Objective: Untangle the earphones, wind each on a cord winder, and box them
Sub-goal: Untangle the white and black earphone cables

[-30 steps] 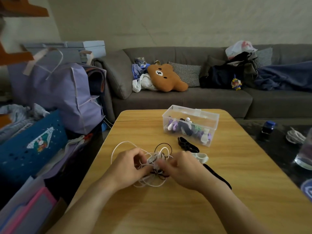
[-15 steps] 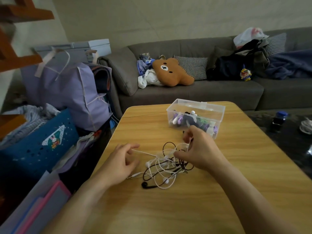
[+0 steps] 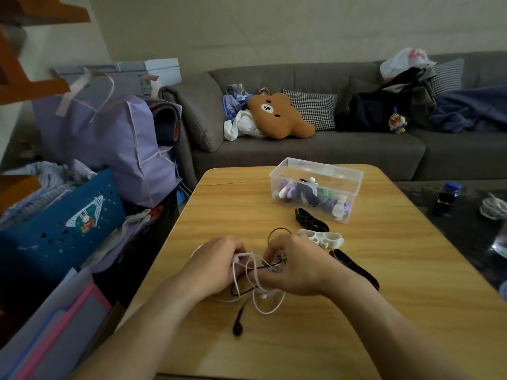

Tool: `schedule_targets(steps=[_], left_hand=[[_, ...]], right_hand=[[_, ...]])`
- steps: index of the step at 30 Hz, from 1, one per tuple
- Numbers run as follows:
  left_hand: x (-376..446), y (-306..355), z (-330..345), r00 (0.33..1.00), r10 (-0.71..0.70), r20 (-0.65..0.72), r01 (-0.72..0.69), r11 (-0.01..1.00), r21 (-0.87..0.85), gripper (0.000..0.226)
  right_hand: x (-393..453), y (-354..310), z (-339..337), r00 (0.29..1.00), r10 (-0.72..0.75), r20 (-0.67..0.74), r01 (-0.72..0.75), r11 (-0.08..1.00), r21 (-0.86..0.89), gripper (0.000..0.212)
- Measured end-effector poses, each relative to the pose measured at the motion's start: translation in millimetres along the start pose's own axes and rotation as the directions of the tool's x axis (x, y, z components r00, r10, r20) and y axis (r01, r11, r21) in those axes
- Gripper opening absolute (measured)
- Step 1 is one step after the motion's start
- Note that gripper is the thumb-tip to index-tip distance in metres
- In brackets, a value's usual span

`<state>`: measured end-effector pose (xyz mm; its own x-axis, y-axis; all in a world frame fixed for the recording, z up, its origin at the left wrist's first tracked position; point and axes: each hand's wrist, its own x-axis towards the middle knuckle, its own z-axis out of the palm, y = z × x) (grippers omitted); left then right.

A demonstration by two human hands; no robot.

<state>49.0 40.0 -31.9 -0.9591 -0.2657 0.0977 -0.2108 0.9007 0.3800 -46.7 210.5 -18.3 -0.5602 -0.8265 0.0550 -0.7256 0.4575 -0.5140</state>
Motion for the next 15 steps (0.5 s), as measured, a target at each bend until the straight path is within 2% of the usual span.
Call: schedule_targets(steps=[3,6,7,8,9,11,13,14,15], left_hand=[[-4,-7,-9,0.993,-0.113,-0.017,0.109,0.984,-0.141,0.019],[-7,-18,-22,0.987,-0.149,-0.061,0.129,0.956,-0.263,0.024],[-7,-22,-25,0.984,-0.164,-0.064,0.129,0.919,-0.372,0.027],[-9,-22,-30,0.982,-0.184,-0.046,0.133,0.838,-0.529,0.029],[-10,-23,-33,0.978,-0.207,-0.026,0.131,0.704,-0.698,0.031],[-11,-21,-41,0.973,-0.229,-0.004,0.086,0.378,-0.922,0.029],[-12,-17,-44,0.965,-0.262,-0.026,0.018,0.164,-0.986,0.03],[-11,-17,-45,0.951,-0.307,-0.042,-0.011,0.101,-0.995,0.031],[-9,-17,-44,0.925,-0.377,-0.058,-0.029,0.081,-0.996,0.033]], right_hand=[[-1,-2,-2,0.997,-0.008,-0.083,0.006,1.0,-0.021,0.025],[-3,2,-11,0.976,0.052,-0.21,-0.053,0.999,0.002,0.032],[-4,5,-14,0.962,0.084,-0.261,-0.082,0.996,0.017,0.032],[-6,8,-16,0.944,0.114,-0.309,-0.108,0.994,0.036,0.031],[-8,10,-19,0.924,0.14,-0.357,-0.126,0.99,0.063,0.029],[-12,14,-23,0.864,0.187,-0.468,-0.122,0.979,0.166,0.028],[-14,15,-26,0.78,0.217,-0.587,-0.085,0.966,0.245,0.029],[-13,15,-28,0.745,0.225,-0.628,-0.067,0.962,0.265,0.029],[-12,15,-30,0.723,0.235,-0.649,-0.056,0.957,0.284,0.027]])
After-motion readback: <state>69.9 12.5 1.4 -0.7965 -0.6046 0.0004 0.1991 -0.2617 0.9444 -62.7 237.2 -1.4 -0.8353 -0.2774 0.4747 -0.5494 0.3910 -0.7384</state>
